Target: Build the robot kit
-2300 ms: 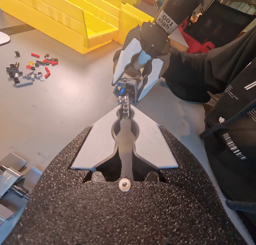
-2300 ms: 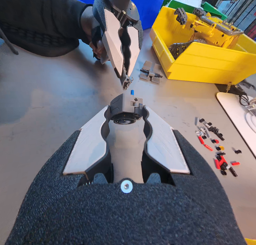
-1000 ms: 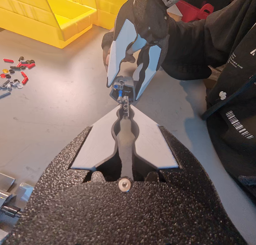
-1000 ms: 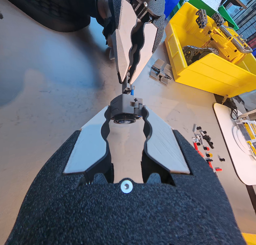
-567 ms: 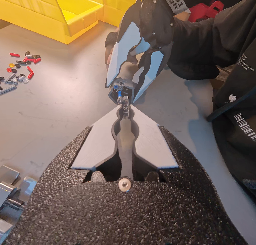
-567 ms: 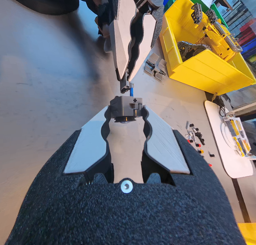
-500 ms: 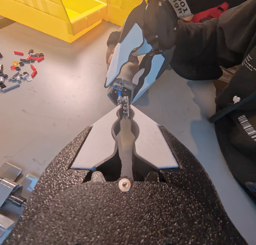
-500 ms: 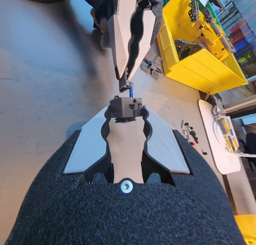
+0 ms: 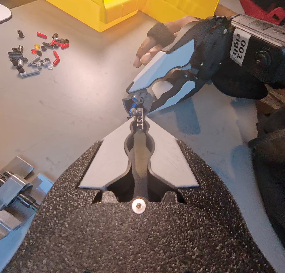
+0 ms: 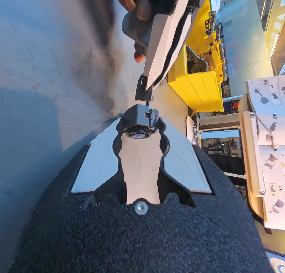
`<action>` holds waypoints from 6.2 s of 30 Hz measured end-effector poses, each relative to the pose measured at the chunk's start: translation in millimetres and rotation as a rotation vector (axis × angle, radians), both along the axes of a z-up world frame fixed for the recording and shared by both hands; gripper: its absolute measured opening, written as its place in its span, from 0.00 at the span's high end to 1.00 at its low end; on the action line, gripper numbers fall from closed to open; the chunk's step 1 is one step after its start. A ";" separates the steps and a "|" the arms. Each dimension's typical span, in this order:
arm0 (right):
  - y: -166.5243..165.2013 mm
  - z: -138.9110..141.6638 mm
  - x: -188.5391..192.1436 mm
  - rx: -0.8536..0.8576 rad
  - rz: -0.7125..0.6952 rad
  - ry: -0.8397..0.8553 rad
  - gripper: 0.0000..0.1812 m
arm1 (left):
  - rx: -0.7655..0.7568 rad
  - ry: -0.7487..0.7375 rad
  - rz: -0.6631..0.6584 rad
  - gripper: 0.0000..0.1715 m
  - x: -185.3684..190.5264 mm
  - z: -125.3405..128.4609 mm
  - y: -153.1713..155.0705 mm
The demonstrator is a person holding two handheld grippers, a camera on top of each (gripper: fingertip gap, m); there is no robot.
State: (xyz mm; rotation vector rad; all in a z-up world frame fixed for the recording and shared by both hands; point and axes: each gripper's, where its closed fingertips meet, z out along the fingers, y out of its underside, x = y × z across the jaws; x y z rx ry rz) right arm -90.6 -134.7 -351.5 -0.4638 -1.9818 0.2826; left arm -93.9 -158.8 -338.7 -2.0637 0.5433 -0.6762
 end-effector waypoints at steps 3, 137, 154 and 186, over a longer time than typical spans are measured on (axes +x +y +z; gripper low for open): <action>-7.1 1.1 3.5 0.005 0.029 -0.013 0.75 | -0.004 0.018 -0.008 0.96 1.8 -2.3 -1.2; -24.2 -13.6 12.0 -0.198 -0.198 -0.402 0.78 | -0.091 0.574 -0.212 0.97 9.3 -30.8 -38.5; -35.8 -10.5 7.3 -0.428 -0.272 -0.511 0.77 | -0.048 0.567 -0.239 0.96 11.7 -18.4 -40.4; -16.3 -6.9 48.3 -0.681 -0.258 -0.379 0.79 | 0.028 0.363 -0.282 0.96 16.3 -15.9 -41.4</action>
